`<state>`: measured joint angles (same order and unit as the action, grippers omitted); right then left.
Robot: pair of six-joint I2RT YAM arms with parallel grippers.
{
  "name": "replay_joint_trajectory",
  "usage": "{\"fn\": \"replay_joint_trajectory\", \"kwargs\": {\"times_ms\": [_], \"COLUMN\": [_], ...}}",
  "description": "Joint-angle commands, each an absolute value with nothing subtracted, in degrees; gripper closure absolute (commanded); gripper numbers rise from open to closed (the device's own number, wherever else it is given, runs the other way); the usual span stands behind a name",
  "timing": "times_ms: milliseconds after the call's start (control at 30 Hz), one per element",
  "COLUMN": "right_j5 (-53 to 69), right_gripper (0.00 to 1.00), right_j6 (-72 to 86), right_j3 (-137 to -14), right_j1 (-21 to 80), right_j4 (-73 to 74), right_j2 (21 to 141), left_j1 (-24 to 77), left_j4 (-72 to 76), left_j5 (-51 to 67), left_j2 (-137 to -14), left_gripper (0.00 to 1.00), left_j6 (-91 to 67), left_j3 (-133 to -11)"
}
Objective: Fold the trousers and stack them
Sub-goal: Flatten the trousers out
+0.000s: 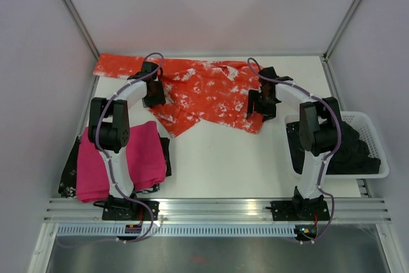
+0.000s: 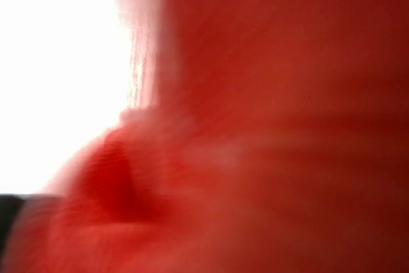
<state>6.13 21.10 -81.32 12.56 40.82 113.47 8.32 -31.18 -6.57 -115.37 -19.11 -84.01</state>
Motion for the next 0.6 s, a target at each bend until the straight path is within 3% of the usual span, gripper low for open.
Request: {"fn": "replay_joint_trajectory", "kwargs": {"times_ms": [0,33,100,200,267,467,500,567], "right_j5": [2.1,1.8,1.6,1.4,0.6,-8.0,-8.6,-8.3], "right_gripper": [0.31,0.34,0.62,0.9,1.0,1.0,1.0,1.0], "right_j6": [25.0,25.4,26.2,25.9,25.1,25.5,25.9,27.7], "right_j3": [-80.6,-80.7,-80.9,-82.6,-85.1,-88.8,-89.5,-92.1], "right_j1": [12.5,12.5,12.5,12.5,12.4,9.3,8.2,4.3], "right_j4": [36.5,35.9,33.9,33.7,35.4,35.7,35.4,35.4], "right_j2": [114.5,114.7,115.6,117.8,119.2,117.7,116.6,115.8], "left_j1": [8.0,7.9,7.2,5.4,3.8,2.8,3.1,4.2], "left_j4": [-32.1,-32.9,-33.4,-35.4,-37.7,-33.8,-32.4,-33.0], "left_j5": [-10.3,-11.0,-12.7,-16.4,-21.8,-37.0,-36.1,-33.2], "left_j2": [-117.7,-117.5,-115.8,-113.0,-112.0,-112.1,-112.2,-113.0], "left_gripper": [0.6,0.83,0.98,0.98,0.98,0.96,0.91,0.67], "left_j6": [-17.1,-17.2,-16.0,-10.3,-5.0,14.1,16.3,20.6], "left_j3": [-86.5,-86.3,-85.9,-88.0,-92.6,-106.8,-108.1,-112.6]}}
